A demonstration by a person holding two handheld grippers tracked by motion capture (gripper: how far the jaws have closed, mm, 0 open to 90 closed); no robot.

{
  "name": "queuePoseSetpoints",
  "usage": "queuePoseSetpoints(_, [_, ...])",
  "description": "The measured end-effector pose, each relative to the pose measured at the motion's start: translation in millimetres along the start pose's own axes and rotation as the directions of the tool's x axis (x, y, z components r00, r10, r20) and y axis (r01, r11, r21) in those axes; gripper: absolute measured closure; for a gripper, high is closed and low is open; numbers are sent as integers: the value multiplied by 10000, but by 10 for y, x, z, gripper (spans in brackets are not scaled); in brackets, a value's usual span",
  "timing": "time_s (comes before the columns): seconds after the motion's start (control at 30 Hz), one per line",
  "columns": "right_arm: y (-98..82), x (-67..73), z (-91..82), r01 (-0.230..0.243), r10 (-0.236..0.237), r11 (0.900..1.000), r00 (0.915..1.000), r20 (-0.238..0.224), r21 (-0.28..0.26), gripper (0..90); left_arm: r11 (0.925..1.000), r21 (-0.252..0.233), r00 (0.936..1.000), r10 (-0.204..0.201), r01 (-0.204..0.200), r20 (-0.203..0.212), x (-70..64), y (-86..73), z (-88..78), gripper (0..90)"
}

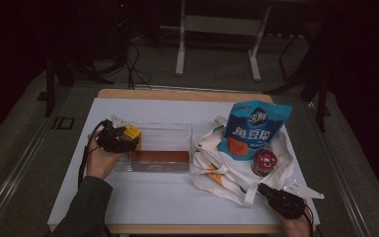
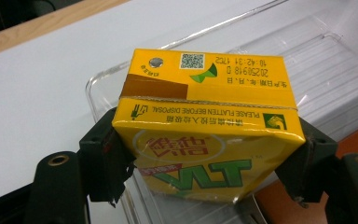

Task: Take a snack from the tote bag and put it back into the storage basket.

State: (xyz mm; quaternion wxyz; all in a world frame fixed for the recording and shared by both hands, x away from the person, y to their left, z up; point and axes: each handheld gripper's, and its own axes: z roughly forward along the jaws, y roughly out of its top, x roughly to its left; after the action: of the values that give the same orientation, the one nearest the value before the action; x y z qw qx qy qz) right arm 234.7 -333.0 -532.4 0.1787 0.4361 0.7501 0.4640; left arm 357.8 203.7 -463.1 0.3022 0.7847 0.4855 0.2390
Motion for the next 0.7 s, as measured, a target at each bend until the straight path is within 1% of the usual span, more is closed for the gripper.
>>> queuePoseSetpoints(0.13, [0,1,0,-3,3,10000,10000,4,5,839,10000,16,10000,-23,23,27,8,-42,-26,283])
queuePoseSetpoints(0.27, [0,1,0,-3,3,10000,10000,3,1,839,9992,-83,9992,-387,387,57,24,-91,-34,282])
queuePoseSetpoints(0.3, [0,0,0,-3,3,10000,10000,2,0,840,9991,-92,9991,-406,406,75,26,-101,-39,281])
queuePoseSetpoints(0.33, [0,0,0,-3,3,10000,10000,2,0,840,9991,-92,9991,-406,406,75,26,-101,-39,281])
queuePoseSetpoints(0.37, [0,0,0,-1,1,10000,10000,0,-2,839,9996,-79,9996,-271,272,83,9,-119,-60,281])
queuePoseSetpoints(0.5, [0,0,0,-4,4,10000,10000,-4,-2,839,9996,-80,9996,-273,274,101,-5,-157,-100,280])
queuePoseSetpoints(0.6, [0,1,0,2,-2,10000,10000,7,3,839,9997,-124,9998,-210,209,-49,-25,-163,-109,280])
queuePoseSetpoints(0.63, [-1,0,0,-17,17,10000,10000,1,1,839,9997,-191,9998,-135,133,-113,-31,-161,-102,282])
queuePoseSetpoints(0.7, [0,1,0,-1,1,10000,10000,3,1,839,9993,-346,9998,-124,119,-165,-37,-145,-85,285])
